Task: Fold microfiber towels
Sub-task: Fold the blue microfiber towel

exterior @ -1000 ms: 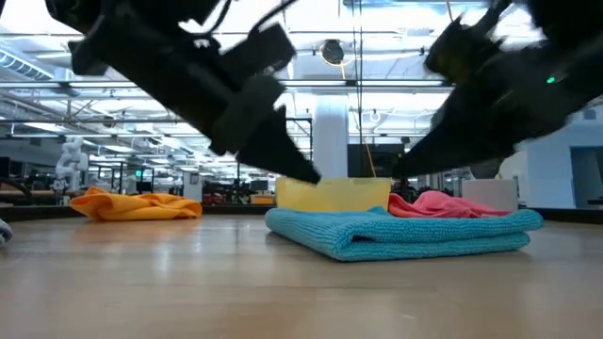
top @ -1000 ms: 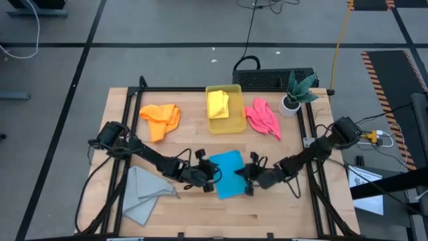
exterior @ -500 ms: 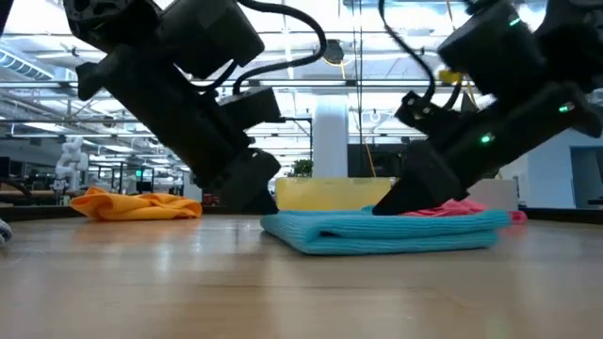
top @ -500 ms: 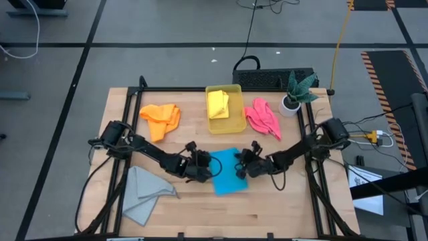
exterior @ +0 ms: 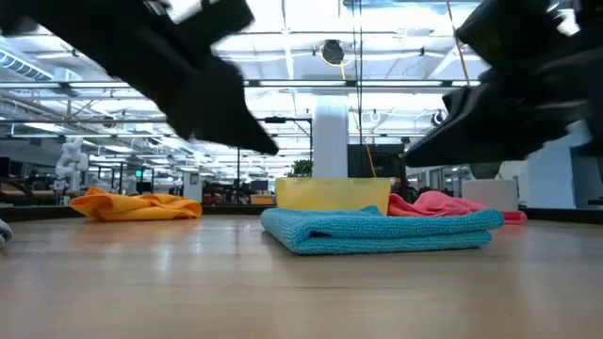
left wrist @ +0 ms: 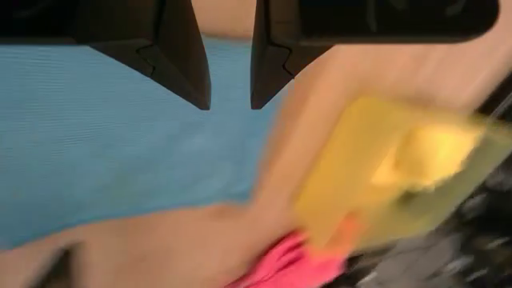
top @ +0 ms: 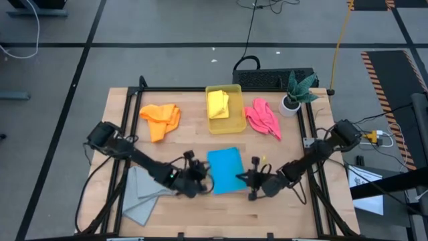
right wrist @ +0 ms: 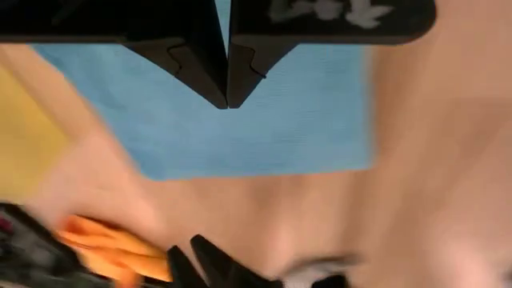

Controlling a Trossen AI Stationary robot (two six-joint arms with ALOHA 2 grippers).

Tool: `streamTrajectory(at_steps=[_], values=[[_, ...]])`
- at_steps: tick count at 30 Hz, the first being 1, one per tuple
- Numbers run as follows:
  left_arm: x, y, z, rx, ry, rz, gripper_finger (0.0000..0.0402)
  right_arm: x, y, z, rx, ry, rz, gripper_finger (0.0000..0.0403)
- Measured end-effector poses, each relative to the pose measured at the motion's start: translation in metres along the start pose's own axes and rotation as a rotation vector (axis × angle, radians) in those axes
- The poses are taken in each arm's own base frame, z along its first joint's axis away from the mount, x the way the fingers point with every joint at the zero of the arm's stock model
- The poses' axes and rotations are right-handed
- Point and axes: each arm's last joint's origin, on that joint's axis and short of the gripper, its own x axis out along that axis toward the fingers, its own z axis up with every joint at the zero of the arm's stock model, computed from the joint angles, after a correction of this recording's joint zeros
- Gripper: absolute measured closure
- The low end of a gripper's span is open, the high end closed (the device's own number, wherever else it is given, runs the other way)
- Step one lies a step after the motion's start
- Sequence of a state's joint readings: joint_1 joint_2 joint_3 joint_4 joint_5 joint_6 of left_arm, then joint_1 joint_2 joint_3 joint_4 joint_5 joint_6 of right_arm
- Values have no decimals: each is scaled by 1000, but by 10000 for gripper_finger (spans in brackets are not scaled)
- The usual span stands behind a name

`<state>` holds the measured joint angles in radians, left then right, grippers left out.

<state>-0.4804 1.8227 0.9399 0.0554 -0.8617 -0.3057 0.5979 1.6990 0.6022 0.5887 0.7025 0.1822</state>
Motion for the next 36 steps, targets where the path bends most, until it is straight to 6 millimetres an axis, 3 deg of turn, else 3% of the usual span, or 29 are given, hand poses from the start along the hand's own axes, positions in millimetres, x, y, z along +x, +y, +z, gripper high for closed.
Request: streamTrajectory(at_steps=[6, 11, 15, 20, 27, 36], values=[[-19, -29, 2, 100, -54, -331, 309, -4, 12, -5, -113, 61, 327, 380], [-13, -46, -13, 261, -26, -582, 309, 0, 15, -14, -203, 87, 367, 334], [-6, -60, -18, 381, -148, -635, 309, 2, 16, -13, -254, 52, 371, 292], [4, -64, -23, 440, -203, -590, 309, 2, 15, -13, -346, 40, 323, 261], [5, -63, -19, 424, -238, -574, 292, 2, 12, -23, -425, 131, 316, 275], [17, -54, -18, 403, -197, -553, 168, 5, 7, -24, -421, 152, 227, 335]])
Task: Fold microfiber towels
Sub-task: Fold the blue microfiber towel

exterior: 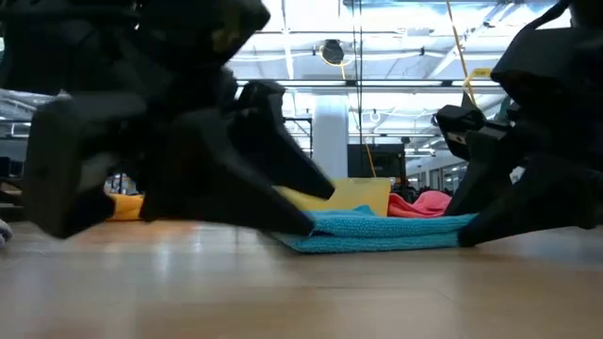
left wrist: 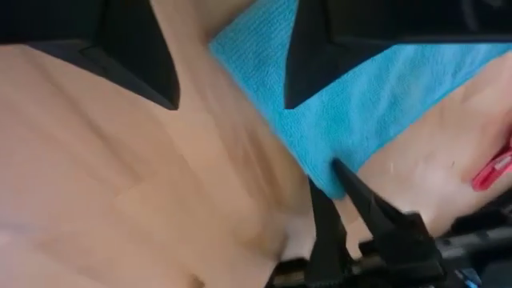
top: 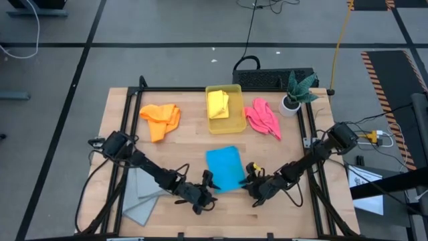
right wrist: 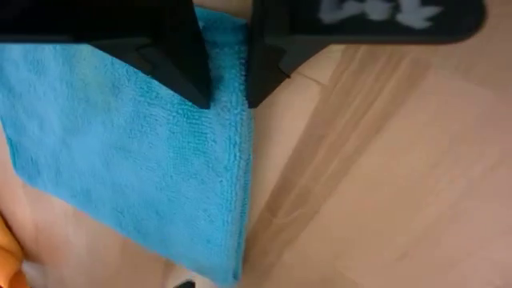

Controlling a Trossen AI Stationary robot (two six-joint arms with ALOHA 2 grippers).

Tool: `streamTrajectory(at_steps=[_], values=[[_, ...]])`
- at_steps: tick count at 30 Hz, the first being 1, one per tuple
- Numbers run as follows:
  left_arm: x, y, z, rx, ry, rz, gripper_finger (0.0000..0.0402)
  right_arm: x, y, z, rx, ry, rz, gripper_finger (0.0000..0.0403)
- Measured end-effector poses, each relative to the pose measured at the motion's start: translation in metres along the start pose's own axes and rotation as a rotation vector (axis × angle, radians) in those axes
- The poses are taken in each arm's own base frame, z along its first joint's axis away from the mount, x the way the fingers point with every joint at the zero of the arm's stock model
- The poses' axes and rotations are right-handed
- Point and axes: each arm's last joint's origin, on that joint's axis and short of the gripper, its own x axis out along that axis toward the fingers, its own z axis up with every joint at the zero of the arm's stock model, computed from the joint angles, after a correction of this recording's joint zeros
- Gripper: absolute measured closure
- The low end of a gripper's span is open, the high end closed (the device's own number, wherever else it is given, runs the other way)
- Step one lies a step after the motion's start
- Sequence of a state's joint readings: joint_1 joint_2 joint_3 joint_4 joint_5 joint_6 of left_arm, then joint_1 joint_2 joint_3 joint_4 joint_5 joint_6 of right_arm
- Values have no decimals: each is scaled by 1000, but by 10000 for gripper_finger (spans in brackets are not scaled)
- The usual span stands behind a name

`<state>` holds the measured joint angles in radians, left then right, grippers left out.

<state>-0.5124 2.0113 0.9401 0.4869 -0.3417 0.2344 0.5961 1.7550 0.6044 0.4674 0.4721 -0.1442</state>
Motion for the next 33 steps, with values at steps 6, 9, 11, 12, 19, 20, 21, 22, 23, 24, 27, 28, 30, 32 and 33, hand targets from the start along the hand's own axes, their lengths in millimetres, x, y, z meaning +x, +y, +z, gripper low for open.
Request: streamTrajectory(at_steps=[6, 9, 11, 12, 19, 20, 21, 22, 23, 24, 27, 28, 30, 32, 33], values=[[1, 4, -8, 10, 78, 37, 147, 1, -2, -1, 32, 5, -3, 386], [1, 7, -9, 1, 101, 93, 162, 1, -2, 0, 35, 1, -3, 398], [2, 9, -11, -13, 114, 96, 182, 1, -1, 1, 40, -6, -3, 397], [2, 10, -12, -25, 120, 91, 194, 1, -2, 1, 48, -10, -4, 395], [3, 12, -14, -86, 131, 67, 293, 1, -1, 2, 105, -17, -1, 397], [3, 11, -14, -84, 126, 51, 305, 0, -1, 2, 120, -19, 1, 398], [2, 9, -13, -81, 122, 45, 317, 0, 0, 2, 133, -22, 4, 399], [2, 7, -12, -79, 120, 41, 328, -1, 1, 3, 141, -28, 8, 399], [1, 5, -12, -77, 115, 35, 339, -2, 3, 4, 145, -34, 14, 399], [0, 3, -11, -75, 111, 29, 349, -3, 5, 5, 147, -44, 20, 399], [-3, -4, -7, -58, 89, 18, 378, -6, 11, 10, 155, -90, 33, 399], [-4, -6, -5, -51, 80, 18, 387, -8, 13, 12, 160, -110, 39, 399], [-9, -10, 1, -47, 52, 10, 393, -11, 15, 16, 172, -150, 49, 400], [-14, -13, 8, -54, 20, 1, 387, -15, 16, 22, 184, -183, 57, 400], [-17, -15, 12, -60, 4, -3, 380, -18, 16, 26, 188, -199, 61, 400]])
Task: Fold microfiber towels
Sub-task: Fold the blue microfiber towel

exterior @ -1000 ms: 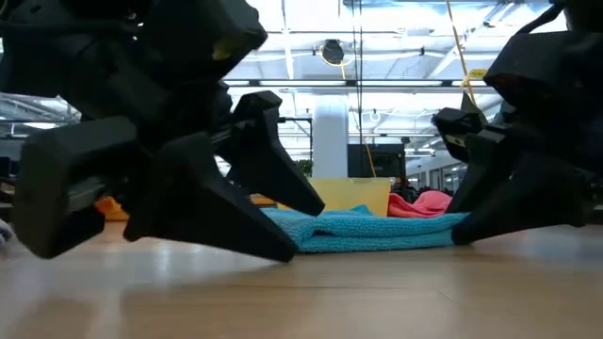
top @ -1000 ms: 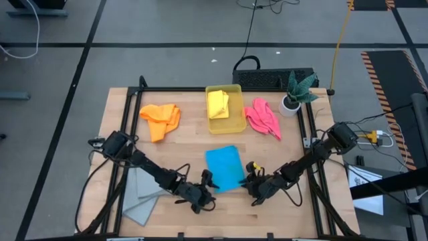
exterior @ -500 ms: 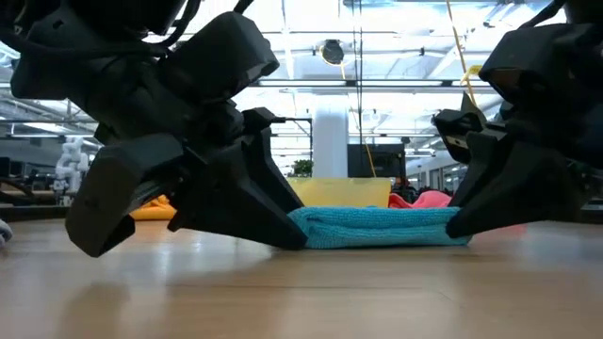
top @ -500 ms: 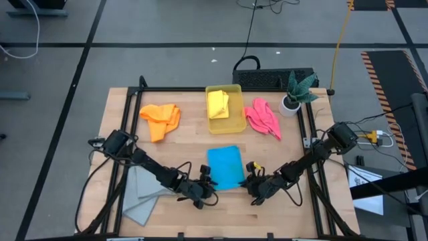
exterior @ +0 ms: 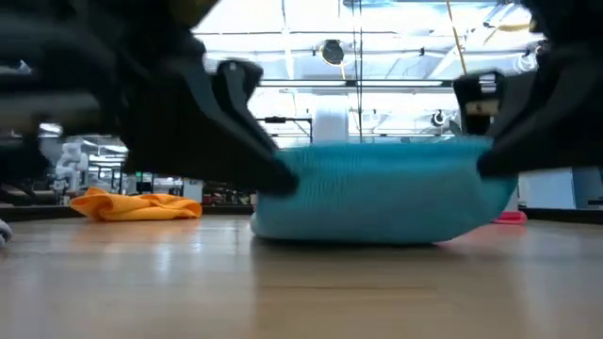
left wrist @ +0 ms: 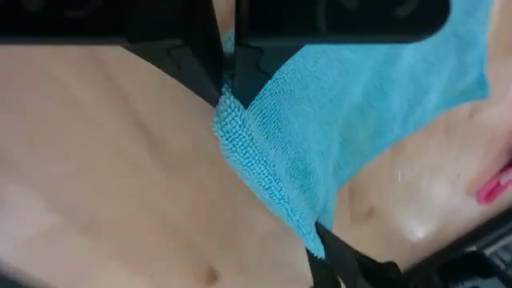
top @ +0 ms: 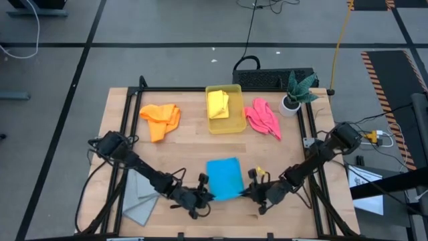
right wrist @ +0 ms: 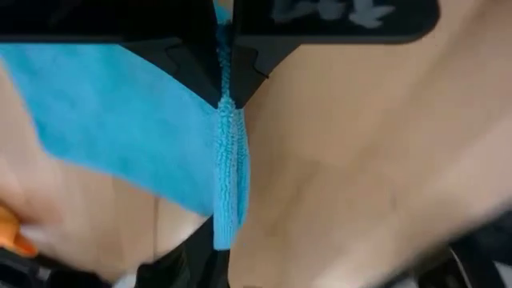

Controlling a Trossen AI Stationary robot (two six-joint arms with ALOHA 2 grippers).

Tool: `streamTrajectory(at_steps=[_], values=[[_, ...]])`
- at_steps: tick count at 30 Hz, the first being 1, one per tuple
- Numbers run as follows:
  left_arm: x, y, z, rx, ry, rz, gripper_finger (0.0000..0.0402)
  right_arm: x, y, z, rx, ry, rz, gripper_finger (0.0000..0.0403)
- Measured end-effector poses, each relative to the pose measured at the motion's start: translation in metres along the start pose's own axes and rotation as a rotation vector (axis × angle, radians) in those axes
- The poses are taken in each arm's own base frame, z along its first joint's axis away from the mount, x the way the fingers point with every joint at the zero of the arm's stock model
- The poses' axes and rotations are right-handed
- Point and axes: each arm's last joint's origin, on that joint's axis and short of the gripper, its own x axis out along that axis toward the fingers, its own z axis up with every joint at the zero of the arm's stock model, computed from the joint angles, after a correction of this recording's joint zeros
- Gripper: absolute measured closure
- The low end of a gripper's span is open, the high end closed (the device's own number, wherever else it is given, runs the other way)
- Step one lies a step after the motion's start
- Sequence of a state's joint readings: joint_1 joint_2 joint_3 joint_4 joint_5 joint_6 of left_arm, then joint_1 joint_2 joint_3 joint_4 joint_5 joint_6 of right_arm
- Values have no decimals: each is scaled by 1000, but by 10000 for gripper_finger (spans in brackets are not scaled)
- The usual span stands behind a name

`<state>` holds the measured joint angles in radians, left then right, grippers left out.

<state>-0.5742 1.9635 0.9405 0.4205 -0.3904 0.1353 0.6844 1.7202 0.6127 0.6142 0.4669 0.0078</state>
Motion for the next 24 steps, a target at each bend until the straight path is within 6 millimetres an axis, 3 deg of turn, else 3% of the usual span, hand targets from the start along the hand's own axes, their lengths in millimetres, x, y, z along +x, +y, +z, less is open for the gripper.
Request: streamTrajectory(at_steps=[6, 15, 24], values=[[-14, -12, 12, 20, -51, -34, 364, -5, 3, 23, 34, -74, 16, 400], [-18, -21, 14, 5, -70, -109, 393, -1, 11, 38, 83, 17, 197, 401], [-15, -18, 12, -76, -54, -115, 313, 0, 12, 40, 118, 38, 255, 401]])
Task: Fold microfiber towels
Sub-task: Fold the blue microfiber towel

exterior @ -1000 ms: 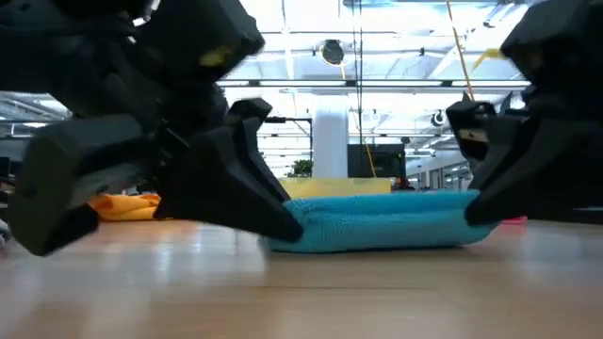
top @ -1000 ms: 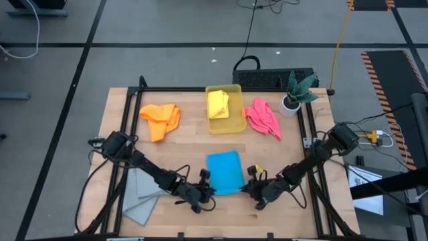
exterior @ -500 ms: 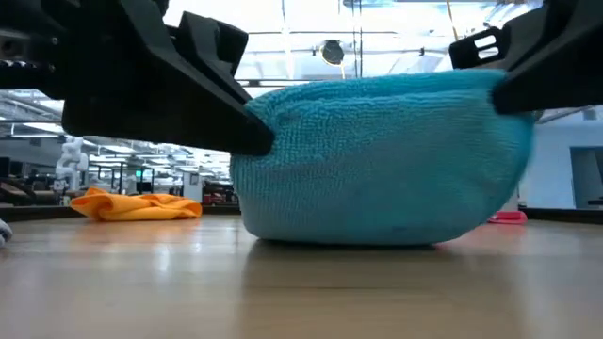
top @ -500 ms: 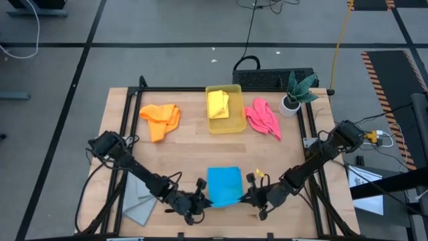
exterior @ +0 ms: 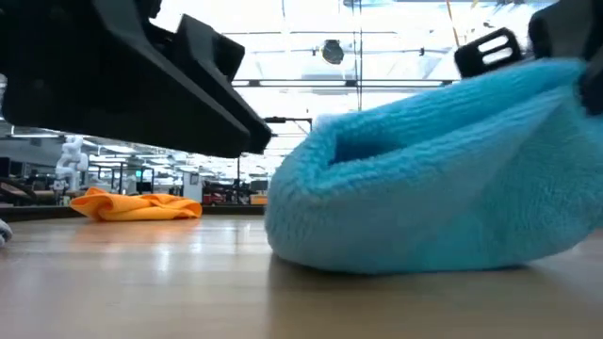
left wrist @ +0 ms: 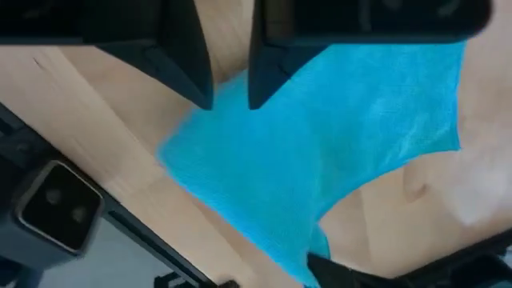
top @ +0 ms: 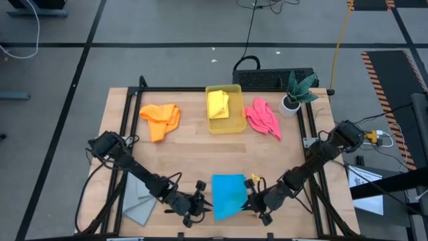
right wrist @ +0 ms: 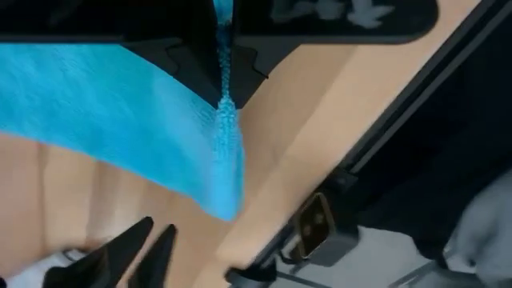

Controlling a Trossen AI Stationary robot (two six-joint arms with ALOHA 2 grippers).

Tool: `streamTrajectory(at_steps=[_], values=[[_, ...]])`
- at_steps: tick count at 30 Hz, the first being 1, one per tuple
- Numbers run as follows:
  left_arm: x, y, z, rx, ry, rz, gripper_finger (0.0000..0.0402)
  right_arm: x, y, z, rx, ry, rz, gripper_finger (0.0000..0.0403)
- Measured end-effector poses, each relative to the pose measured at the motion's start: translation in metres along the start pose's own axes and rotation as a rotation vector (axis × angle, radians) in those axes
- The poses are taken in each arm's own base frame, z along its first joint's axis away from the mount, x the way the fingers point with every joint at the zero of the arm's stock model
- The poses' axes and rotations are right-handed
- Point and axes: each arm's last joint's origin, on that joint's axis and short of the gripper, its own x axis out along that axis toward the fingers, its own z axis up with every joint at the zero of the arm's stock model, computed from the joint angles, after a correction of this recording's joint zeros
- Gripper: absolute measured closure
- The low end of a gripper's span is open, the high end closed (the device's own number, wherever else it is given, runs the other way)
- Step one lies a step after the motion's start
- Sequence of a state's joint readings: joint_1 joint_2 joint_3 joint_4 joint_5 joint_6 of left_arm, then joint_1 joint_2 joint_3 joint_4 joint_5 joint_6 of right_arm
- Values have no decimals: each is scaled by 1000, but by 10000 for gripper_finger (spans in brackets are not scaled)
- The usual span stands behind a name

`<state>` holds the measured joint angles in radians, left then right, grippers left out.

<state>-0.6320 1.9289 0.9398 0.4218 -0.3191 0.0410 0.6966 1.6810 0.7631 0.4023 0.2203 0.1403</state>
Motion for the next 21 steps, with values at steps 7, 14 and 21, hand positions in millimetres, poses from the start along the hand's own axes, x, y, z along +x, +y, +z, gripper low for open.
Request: streamTrajectory(at_steps=[7, 14, 21], values=[[1, 4, 0, 32, 5, 76, 249, 1, -5, -3, 30, 33, -21, 401], [10, 50, -9, -41, 85, 307, 252, 1, -5, -3, 31, 32, -24, 401], [16, 86, -22, -181, 159, 282, 314, 1, -5, -2, 50, 19, -32, 401]])
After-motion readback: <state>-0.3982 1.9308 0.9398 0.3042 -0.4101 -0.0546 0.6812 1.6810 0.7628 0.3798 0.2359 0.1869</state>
